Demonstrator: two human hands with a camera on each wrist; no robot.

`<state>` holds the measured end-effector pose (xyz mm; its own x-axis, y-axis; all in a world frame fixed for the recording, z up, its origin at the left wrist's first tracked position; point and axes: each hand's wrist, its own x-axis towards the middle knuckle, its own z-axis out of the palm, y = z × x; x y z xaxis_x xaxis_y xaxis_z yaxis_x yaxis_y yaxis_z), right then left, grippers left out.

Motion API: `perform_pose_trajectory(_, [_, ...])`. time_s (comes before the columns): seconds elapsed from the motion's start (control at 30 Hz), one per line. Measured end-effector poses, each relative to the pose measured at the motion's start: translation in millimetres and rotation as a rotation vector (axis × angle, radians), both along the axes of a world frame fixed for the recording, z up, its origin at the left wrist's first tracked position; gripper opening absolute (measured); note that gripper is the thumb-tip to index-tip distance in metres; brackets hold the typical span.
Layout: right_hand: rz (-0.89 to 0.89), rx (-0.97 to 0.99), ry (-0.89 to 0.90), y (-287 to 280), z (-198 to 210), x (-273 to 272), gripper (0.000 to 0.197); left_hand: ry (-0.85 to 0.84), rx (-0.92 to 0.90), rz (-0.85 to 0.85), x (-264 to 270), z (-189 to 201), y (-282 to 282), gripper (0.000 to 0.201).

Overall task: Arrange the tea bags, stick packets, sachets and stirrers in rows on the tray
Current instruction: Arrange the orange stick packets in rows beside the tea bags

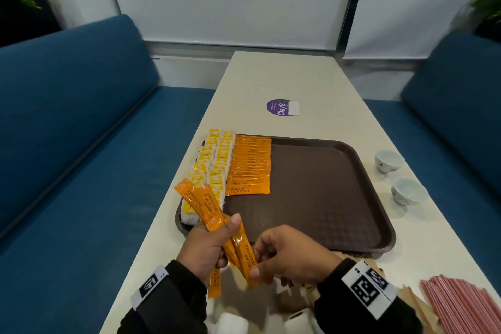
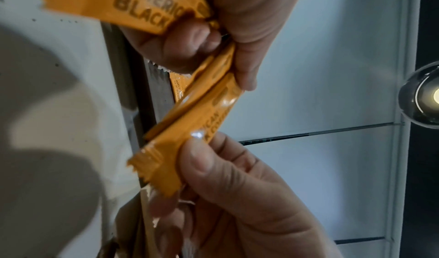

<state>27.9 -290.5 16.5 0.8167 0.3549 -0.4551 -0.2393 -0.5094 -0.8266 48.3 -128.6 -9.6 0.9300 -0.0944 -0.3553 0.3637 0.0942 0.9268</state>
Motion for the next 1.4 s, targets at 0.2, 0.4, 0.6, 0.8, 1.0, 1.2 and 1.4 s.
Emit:
perform_pose_trajectory(0.2, [-0.129,0.117,-0.147,2.6,10.4,10.3,0.051,-0.185,0.153,-0.17,-6.0,7.4,-9.2,0.013])
perform_pose_trajectory(0.4, [-0.12,0.134,-0.158,3.5,12.7,10.2,0.034,-0.142,0.224,-0.27,-9.0,8.4,-4.1,0.021])
perform_pose_trajectory(0.6, [-0.504,0.465,-0.034,-16.0,17.6,18.4,0.014,-0.064,0.226,-0.339,-7.6,8.1,6.7,0.022])
perform_pose_trajectory(0.8, [-0.382,0.249,-0.023,-30.7,19.3,22.9,0.014,-0.067,0.21,-0.213,-1.5,6.7,12.5,0.014])
perform_pose_trajectory(1.0, [-0.283,-0.109,-0.1,-40.9,25.5,52.4,0.008,-0.049,0.232,-0.123,5.4,2.3,22.6,0.018])
perform_pose_trajectory(1.2, [-0.344,-0.278,-0.089,-34.9,12.4,101.8,0.015,-0.004,0.292,-0.226,-3.3,-2.0,21.7,0.022])
perform_pose_trajectory(1.4, [-0.341,-0.351,-0.053,-20.5,-5.0,132.5,0.024,0.0,0.31,-0.259,-5.7,-2.6,25.6,0.026])
